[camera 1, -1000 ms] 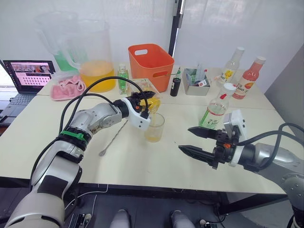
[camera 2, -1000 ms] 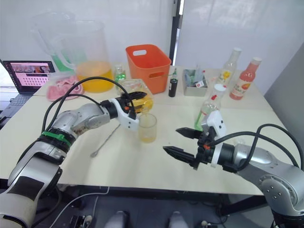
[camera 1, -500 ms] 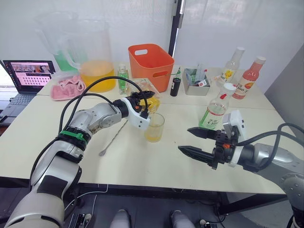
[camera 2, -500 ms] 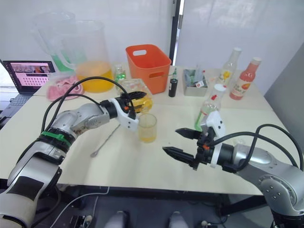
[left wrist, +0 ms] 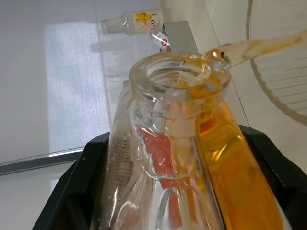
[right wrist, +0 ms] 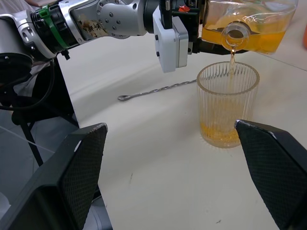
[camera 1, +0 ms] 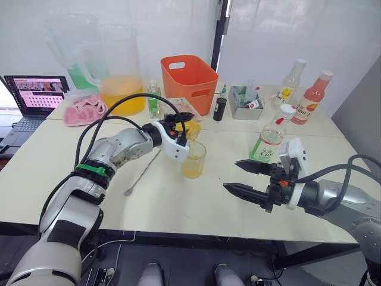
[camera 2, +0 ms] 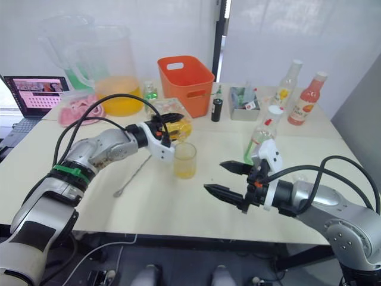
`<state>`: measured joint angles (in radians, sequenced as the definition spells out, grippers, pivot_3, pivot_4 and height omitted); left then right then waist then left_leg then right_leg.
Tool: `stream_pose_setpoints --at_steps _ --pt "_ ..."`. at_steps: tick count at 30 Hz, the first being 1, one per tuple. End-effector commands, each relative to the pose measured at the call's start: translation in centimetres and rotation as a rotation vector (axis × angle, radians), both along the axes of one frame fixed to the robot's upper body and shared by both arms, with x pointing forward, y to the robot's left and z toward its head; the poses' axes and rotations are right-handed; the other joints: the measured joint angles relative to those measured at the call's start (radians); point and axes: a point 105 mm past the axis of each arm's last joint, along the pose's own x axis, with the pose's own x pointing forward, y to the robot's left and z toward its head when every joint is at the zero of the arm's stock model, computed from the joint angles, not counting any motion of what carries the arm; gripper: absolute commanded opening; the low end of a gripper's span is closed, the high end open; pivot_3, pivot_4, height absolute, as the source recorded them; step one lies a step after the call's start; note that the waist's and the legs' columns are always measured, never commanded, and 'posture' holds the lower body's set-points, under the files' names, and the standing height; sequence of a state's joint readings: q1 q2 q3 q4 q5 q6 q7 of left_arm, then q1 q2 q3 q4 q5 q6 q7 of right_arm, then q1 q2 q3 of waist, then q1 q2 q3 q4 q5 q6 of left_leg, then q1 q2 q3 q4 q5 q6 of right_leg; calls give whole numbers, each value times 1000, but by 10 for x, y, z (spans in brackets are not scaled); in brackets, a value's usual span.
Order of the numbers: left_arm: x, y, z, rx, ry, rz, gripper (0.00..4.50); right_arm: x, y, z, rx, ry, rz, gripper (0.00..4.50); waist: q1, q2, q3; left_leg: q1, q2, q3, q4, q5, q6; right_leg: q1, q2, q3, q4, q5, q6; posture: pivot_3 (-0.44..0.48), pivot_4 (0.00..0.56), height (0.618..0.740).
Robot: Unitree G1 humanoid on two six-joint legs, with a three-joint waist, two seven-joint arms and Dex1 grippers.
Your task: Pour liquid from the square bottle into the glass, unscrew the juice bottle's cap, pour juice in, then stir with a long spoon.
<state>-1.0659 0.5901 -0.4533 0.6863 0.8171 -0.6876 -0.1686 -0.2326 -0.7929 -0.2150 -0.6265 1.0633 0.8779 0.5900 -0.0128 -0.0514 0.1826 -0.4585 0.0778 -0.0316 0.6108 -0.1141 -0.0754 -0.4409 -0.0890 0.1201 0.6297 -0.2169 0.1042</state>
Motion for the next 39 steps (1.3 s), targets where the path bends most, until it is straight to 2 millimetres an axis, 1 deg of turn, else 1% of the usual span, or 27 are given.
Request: stream_pose_setpoints --at_steps 1,4,8,10,12,15,18,20,21,23,25,26,27,28,29,35,37,39 --pt "-3 -2 45 -143 -61 -17 2842 -1 2 11 10 -55 17 4500 0 0 0 0 0 0 0 0 0 0 0 0 0 0 0 0 150 717" --pt "-1 0 47 -214 8 -5 2842 -1 2 11 10 -54 19 4500 1 0 0 0 0 0 0 0 0 0 0 0 0 0 0 0 150 717" --pt "4 7 49 -327 116 26 2842 0 2 12 8 -53 24 4500 -1 0 0 0 0 0 0 0 0 0 0 0 0 0 0 0 150 717" --pt "8 13 56 -474 211 45 2842 0 2 13 5 -53 29 4500 -2 0 0 0 0 0 0 0 0 0 0 0 0 0 0 0 150 717" --pt "10 20 58 -529 259 62 2842 0 3 14 12 -57 35 4500 -2 0 0 0 0 0 0 0 0 0 0 0 1 0 0 0 150 717" --pt "12 34 65 -663 347 81 2842 1 4 16 20 -59 46 4500 -6 0 0 0 0 0 1 0 0 0 0 0 1 0 0 0 150 717" --pt "13 51 76 -841 436 81 2842 4 6 15 12 -55 58 4500 -10 0 0 1 0 -1 0 0 0 0 0 0 1 0 0 0 150 717" --pt "14 72 89 -1010 463 96 2842 4 8 16 15 -53 75 4500 -8 0 0 1 0 -1 0 0 1 0 0 0 2 0 0 0 150 717" --pt "14 84 92 -1087 472 114 2842 4 8 16 13 -53 84 4500 -8 0 0 1 0 -1 1 0 1 0 1 0 2 0 0 0 150 717" --pt "16 100 95 -1186 491 149 2842 4 10 15 12 -53 95 4500 -8 0 0 0 0 -1 1 0 1 0 0 0 2 0 0 0 150 717" --pt "19 123 91 -1257 482 238 2842 6 11 16 15 -54 105 4500 -8 0 0 1 0 -2 1 0 1 0 0 0 2 0 0 0 150 717" --pt "23 139 87 -1319 474 298 2842 6 12 16 22 -56 111 4500 -9 0 0 1 0 -2 1 0 1 1 1 0 2 0 0 0 150 717" --pt "24 149 84 -1359 469 338 2842 7 13 17 27 -57 115 4500 -10 0 0 1 0 -2 1 0 1 1 1 0 2 0 0 0 150 717" --pt "26 161 76 -1410 475 383 2842 7 14 17 33 -60 120 4500 -11 0 0 1 0 -2 1 0 1 1 1 0 2 0 0 0 150 717" --pt "28 168 69 -1442 483 415 2842 8 15 18 38 -62 124 4500 -11 0 0 2 0 -2 1 0 1 1 1 -1 2 0 0 0 150 717" --pt "33 190 39 -1587 565 517 2842 9 19 18 49 -65 131 4500 1 0 0 1 0 -2 1 0 1 2 1 -1 1 0 -1 0 150 717" --pt "34 194 34 -1594 575 538 2842 10 20 18 49 -65 131 4500 4 0 0 0 0 -3 1 0 0 2 1 -2 1 1 -1 0 150 717" --pt "35 196 27 -1597 593 556 2842 10 20 18 49 -65 128 4500 5 -1 0 0 0 -3 2 0 0 2 1 -3 0 3 -5 0 150 717"
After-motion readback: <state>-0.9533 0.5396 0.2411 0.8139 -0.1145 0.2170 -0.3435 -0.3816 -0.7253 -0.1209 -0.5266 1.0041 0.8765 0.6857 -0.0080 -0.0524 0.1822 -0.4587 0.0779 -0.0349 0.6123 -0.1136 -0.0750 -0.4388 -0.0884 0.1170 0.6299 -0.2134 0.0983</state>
